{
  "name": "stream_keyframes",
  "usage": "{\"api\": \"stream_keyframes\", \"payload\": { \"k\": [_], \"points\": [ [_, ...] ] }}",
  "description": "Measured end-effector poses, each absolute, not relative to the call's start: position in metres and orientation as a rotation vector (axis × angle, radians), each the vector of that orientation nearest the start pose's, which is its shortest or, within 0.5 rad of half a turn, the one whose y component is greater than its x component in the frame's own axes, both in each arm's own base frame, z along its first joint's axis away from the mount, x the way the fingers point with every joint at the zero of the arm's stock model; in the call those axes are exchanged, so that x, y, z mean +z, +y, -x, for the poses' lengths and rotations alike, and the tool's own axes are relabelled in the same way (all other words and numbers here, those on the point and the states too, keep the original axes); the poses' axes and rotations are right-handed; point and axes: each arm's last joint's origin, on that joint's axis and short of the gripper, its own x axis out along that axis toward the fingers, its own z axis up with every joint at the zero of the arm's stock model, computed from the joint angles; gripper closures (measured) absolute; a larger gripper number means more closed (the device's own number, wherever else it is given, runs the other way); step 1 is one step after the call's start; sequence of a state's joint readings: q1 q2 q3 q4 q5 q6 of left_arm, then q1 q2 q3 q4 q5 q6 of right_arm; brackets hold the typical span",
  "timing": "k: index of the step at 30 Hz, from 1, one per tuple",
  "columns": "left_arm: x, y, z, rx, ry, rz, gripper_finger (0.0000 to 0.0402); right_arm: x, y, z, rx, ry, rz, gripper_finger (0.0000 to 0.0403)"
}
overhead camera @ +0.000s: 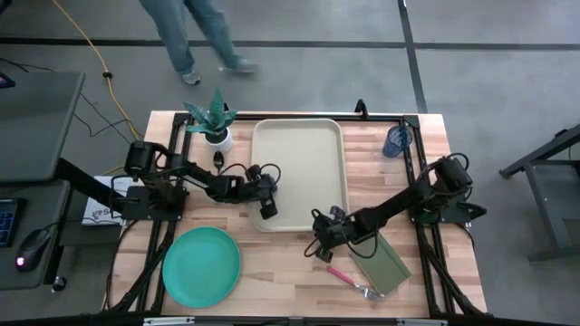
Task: Pick and place plate/cup/fork/spoon on tray
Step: Adjust the light brown serving tray
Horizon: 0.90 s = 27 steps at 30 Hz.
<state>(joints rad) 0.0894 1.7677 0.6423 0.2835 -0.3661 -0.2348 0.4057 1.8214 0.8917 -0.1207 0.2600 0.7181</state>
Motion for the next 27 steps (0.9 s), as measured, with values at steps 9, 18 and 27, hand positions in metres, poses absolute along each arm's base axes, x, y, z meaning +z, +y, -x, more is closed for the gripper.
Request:
{"api": "stream_keyframes", "payload": {
  "k": [9, 18, 27],
  "points": [
    [0.108, 0.013, -0.309, 0.429, 0.733, 0.115, 0.0401, 0.123, 0.128, -0.285, -0.271, 1.065, -0.308, 0.0403],
    [0.114, 0.0, -0.318, 0.397, 0.695, 0.123, 0.0401, 0.139, 0.121, -0.249, -0.528, 1.169, -0.242, 0.0403],
    [0.114, -0.001, -0.321, 0.387, 0.667, 0.124, 0.0401, 0.158, 0.121, -0.226, -0.686, 1.078, -0.17, 0.0403]
  ]
}}
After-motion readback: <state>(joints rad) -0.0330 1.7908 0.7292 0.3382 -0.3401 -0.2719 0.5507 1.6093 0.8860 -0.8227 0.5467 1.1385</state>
